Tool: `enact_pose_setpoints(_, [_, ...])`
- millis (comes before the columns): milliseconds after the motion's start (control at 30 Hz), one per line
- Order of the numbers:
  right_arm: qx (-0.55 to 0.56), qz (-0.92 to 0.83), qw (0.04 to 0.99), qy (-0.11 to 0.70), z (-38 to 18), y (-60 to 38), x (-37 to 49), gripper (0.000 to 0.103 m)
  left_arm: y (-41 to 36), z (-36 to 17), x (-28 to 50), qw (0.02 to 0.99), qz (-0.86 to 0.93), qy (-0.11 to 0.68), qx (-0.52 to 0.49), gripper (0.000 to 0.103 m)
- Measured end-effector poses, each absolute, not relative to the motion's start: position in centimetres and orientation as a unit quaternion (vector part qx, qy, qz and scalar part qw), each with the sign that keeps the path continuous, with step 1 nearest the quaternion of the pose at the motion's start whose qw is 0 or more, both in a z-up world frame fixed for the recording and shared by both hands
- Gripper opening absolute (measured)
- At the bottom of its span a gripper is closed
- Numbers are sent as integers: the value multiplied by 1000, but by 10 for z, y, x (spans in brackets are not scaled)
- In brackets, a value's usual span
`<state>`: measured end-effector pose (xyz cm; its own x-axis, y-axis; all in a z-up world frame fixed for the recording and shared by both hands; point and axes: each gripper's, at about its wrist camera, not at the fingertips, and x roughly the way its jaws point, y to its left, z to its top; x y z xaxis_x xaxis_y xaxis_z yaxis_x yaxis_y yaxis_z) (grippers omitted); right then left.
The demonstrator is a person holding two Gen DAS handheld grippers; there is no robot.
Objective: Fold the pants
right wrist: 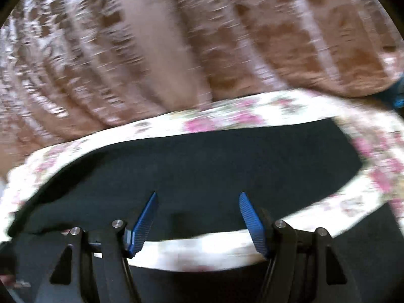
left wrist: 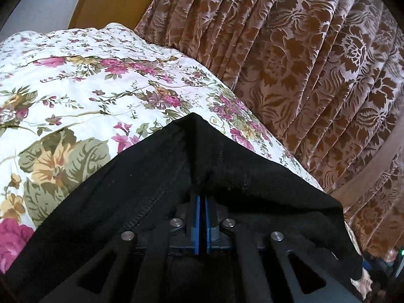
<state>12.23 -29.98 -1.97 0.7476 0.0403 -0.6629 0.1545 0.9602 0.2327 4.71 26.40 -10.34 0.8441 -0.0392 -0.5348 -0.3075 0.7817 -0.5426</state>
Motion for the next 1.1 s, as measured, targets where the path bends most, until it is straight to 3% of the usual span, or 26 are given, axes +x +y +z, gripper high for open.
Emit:
enact_pose_setpoints(233, [117, 31, 918, 378, -26, -215, 159, 68, 267, -107, 46, 901, 66, 268, -334, 3])
enact_pose_setpoints(433, [99, 24, 909, 404, -70, -201, 161, 68, 273, -110, 47, 890, 39, 271, -363, 4])
enact_pose_setpoints(533, [132, 39, 910, 392, -71, -210, 156, 68, 281, -111, 41, 875, 10, 268, -403, 19])
enact_pose_setpoints(633, [133, 40, 910, 390, -72, -211, 158, 68, 282, -101, 31, 872, -1, 248, -423, 48])
enact_pose_setpoints(700, [123, 36, 911, 391, -73, -208, 158, 68, 280, -91, 26, 866, -15, 232, -442, 81])
enact_pose_setpoints(800, [118, 34, 912, 392, -73, -207, 160, 69, 279, -77, 31, 854, -10, 211, -475, 96])
enact_pose_setpoints(933, [124, 37, 911, 391, -73, -208, 160, 69, 280, -75, 64, 841, 17, 261, -474, 93])
enact_pose_setpoints(1100, [128, 40, 911, 389, -74, -210, 159, 69, 257, -96, 92, 839, 33, 342, -422, 44])
